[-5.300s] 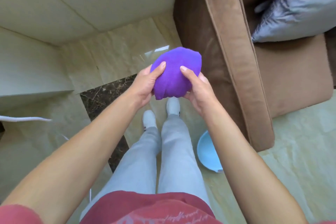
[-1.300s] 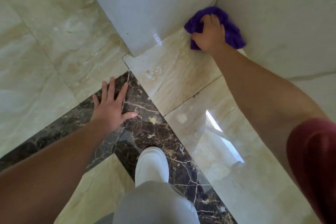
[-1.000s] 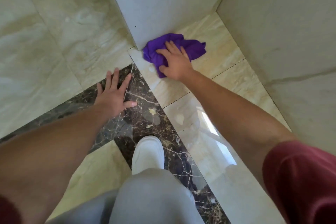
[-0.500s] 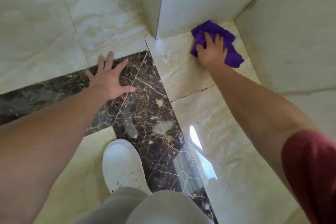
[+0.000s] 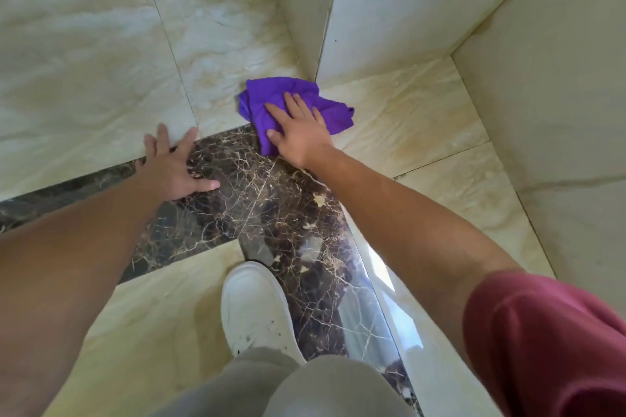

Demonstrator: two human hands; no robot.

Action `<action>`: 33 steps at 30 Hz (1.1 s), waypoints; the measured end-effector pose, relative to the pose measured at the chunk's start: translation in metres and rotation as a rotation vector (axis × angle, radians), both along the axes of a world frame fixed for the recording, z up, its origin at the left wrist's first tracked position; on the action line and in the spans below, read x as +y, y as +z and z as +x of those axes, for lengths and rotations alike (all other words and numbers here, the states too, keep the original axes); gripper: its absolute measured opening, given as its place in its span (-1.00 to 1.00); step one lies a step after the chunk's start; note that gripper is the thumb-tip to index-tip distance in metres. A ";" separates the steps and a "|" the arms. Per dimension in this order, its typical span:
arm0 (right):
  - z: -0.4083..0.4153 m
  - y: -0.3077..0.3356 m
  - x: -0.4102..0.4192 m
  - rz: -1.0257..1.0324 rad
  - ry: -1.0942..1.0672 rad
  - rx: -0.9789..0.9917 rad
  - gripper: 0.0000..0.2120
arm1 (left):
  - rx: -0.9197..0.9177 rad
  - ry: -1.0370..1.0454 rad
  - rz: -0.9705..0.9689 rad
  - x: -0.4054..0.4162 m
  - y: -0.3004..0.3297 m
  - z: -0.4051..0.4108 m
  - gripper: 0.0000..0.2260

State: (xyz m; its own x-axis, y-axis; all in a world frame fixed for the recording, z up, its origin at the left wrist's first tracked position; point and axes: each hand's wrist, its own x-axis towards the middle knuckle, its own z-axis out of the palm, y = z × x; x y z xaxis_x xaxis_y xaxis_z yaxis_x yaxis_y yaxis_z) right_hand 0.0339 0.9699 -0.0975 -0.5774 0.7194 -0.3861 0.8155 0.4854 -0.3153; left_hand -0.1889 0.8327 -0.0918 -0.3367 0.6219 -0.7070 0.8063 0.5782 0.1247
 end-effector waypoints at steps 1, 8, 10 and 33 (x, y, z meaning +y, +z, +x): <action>0.011 0.002 0.003 -0.016 0.001 0.007 -0.43 | -0.006 -0.024 -0.012 0.001 0.001 -0.001 0.10; 0.068 -0.001 -0.026 0.281 0.220 0.076 -0.52 | 0.009 -0.037 -0.058 0.002 0.006 0.004 0.05; 0.058 -0.009 -0.029 0.239 0.250 0.043 -0.50 | -0.006 -0.042 -0.065 0.003 0.006 0.003 0.04; -0.072 -0.024 0.075 0.134 -0.072 -0.013 -0.34 | 0.118 -0.242 0.150 0.058 -0.026 -0.060 -0.15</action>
State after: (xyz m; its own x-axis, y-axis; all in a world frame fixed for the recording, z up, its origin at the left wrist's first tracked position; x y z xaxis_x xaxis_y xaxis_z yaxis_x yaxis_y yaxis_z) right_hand -0.0385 1.0447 -0.1217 -0.5184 0.8042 -0.2907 0.8531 0.4628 -0.2410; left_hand -0.2488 0.8905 -0.1174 -0.2405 0.7885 -0.5660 0.9324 0.3499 0.0912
